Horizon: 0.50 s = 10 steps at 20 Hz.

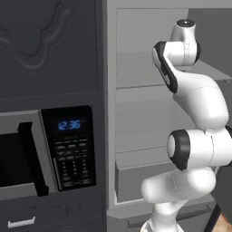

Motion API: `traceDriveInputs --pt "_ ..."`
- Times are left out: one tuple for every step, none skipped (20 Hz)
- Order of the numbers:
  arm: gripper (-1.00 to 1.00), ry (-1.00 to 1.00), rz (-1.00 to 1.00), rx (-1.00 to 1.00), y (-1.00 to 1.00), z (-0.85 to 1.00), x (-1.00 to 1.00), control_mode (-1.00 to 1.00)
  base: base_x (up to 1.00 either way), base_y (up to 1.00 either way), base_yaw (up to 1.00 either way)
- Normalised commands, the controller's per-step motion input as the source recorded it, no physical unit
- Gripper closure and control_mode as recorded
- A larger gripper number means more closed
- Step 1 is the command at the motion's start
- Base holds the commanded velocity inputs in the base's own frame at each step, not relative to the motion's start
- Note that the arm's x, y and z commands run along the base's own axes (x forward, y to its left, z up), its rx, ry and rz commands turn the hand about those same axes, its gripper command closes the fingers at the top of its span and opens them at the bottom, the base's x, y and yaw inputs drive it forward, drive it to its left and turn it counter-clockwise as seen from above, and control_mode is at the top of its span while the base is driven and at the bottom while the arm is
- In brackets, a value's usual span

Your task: Pick up both tangerines from the fridge and place them inside the tupperware on the counter.

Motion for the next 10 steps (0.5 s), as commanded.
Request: traceDriveInputs --pt "-1.00 0.05 0.00 0.00 0.03 -0.14 0.00 -1.00 0.00 0.00 0.00" --pt "-1.00 0.05 0.00 0.00 0.05 -0.16 0.00 -1.00 0.00 0.00 0.00" --pt "-1.00 0.03 0.00 0.00 0.05 -0.17 0.00 -1.00 0.00 0.00 0.00" --pt "-1.00 0.01 0.00 0.00 0.03 -0.18 0.00 -1.00 0.00 0.00 0.00" --pt "-1.00 0.00 0.00 0.00 0.03 -0.16 0.00 -1.00 0.00 0.00 0.00" --pt "-1.00 0.00 0.00 0.00 0.03 -0.15 0.00 -1.00 0.00 0.00 0.00" --pt "-1.00 0.00 0.00 0.00 0.03 -0.16 0.00 -1.00 0.00 0.00 0.00" --pt "-1.00 0.00 0.00 0.00 0.04 -0.14 0.00 -1.00 0.00 0.00 0.00" --pt "-1.00 0.00 0.00 0.00 0.03 -0.14 0.00 -1.00 0.00 0.00 0.00" --pt "-1.00 0.00 0.00 0.00 0.02 -0.13 0.00 -1.00 0.00 0.00 0.00"
